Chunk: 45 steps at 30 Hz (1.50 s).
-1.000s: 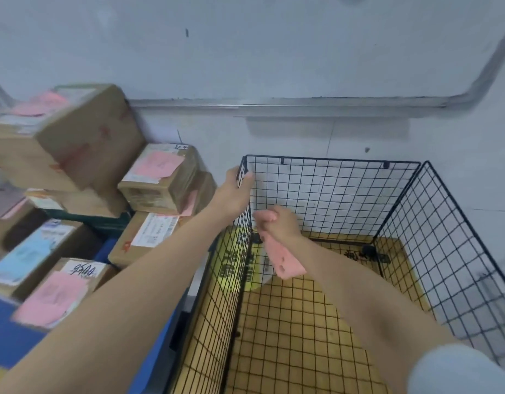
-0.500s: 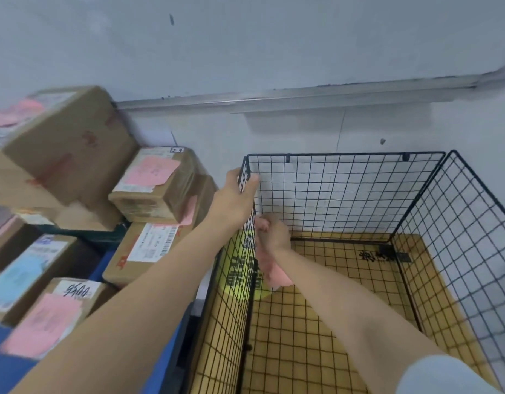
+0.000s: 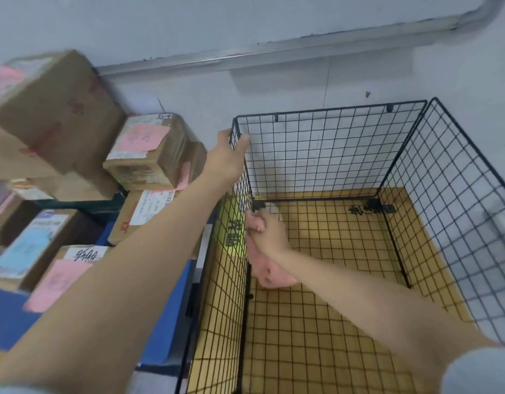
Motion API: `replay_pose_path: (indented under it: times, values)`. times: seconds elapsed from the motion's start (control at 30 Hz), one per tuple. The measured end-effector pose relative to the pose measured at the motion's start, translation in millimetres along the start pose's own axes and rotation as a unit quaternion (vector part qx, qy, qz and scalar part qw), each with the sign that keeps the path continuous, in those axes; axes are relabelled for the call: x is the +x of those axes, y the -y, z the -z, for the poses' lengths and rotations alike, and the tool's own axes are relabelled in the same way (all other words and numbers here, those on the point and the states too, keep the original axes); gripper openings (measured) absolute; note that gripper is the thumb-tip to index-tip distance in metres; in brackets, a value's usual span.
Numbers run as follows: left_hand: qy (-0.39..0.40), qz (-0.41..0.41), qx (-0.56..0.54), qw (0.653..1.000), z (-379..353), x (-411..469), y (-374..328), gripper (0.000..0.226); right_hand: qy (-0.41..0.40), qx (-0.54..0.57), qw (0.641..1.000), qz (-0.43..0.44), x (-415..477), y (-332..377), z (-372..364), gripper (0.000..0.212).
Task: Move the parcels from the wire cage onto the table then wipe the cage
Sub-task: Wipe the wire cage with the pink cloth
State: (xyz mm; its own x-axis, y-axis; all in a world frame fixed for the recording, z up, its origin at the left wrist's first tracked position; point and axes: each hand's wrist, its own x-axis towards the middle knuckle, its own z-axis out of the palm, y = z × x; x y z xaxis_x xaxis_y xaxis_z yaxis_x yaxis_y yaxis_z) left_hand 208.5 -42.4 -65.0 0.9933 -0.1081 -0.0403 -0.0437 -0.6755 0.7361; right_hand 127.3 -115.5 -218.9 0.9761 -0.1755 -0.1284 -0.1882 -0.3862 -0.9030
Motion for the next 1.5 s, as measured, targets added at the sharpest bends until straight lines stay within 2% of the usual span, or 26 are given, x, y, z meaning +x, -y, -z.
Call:
replay_pose_path:
  times: [0.17,0.33,0.43,0.53,0.63,0.73,0.87,0.93,1.1,1.3,1.4,1.5]
  values:
    - [0.0,0.005,-0.013,1.0,0,2,0,0.056,0.035,-0.015,0.999,0.004,-49,2,-1,0.025]
    - [-0.003,0.011,-0.015,1.0,1,0,-2,0.053,0.142,-0.027,0.989,-0.017,-113,-9,-2,0.02]
    - [-0.007,0.004,0.005,1.0,2,-4,-7,0.052,0.202,-0.035,0.979,-0.02,-150,-16,-9,0.028]
    - [-0.003,0.006,0.005,1.0,3,-5,-8,0.051,0.26,-0.055,0.964,-0.019,-182,-20,-11,0.024]
    - [-0.002,0.007,0.003,1.0,4,-5,-7,0.051,0.287,-0.076,0.955,-0.018,-208,-23,-15,0.031]
    - [-0.001,0.005,0.013,1.0,3,-2,-6,0.053,0.299,-0.072,0.951,-0.029,-215,-25,-12,0.024]
    - [0.003,-0.005,0.043,0.999,2,-2,-7,0.055,0.353,-0.09,0.931,-0.026,-224,-22,-13,0.014]
    - [0.004,-0.008,0.042,0.999,3,-2,-6,0.054,0.366,-0.085,0.926,-0.034,-233,-21,-14,0.019]
    - [0.0,-0.022,0.033,0.999,2,-5,-5,0.051,0.508,-0.097,0.856,-0.018,-257,-26,-18,0.027]
    - [0.009,-0.003,0.018,1.0,4,-6,-6,0.054,0.522,-0.108,0.846,-0.011,-239,-28,-12,0.025]
    - [0.012,0.006,0.006,1.0,5,-7,-4,0.058,0.49,-0.099,0.865,-0.048,-213,-35,-4,0.012]
    - [0.031,0.011,0.024,0.999,3,-8,-5,0.06,0.444,-0.005,0.886,-0.134,-177,-26,8,0.012]
